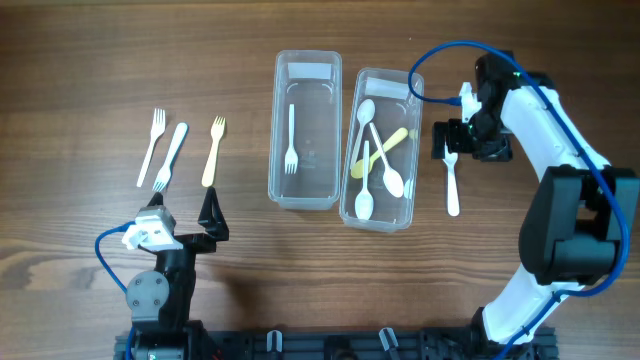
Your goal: Pack container
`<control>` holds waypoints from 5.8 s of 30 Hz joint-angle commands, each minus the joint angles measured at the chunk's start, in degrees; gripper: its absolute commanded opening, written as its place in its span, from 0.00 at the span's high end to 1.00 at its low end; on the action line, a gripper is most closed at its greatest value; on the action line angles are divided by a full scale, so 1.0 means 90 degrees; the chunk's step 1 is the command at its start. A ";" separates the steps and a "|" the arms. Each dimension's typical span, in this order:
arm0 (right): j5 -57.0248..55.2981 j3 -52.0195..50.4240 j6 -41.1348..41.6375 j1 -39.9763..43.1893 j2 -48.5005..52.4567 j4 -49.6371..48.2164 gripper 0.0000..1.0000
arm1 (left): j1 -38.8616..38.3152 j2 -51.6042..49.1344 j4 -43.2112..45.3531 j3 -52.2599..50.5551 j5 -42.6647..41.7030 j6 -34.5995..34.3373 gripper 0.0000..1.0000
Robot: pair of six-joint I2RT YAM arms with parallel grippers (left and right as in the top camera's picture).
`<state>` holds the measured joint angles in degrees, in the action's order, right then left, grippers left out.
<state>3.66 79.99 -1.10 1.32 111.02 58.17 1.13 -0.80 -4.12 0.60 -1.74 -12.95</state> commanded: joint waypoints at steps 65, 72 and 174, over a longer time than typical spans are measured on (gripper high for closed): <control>0.1540 0.3713 0.0270 -0.0204 -0.0027 0.2084 0.96 | -0.0007 0.0046 -0.0027 -0.0032 0.0012 0.0056 0.00; 0.2135 0.3723 0.1158 -0.0950 -0.0039 0.2101 0.96 | -0.0007 0.0046 -0.0027 -0.0032 0.0012 0.0056 0.00; -0.0979 0.3555 0.1974 0.1445 0.0653 -0.0277 0.00 | 0.0019 -1.0091 -0.5314 0.8335 0.0172 0.0398 0.00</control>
<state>-4.16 112.20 15.64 14.41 116.36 55.86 1.13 -87.11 -53.12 74.63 -5.93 -11.53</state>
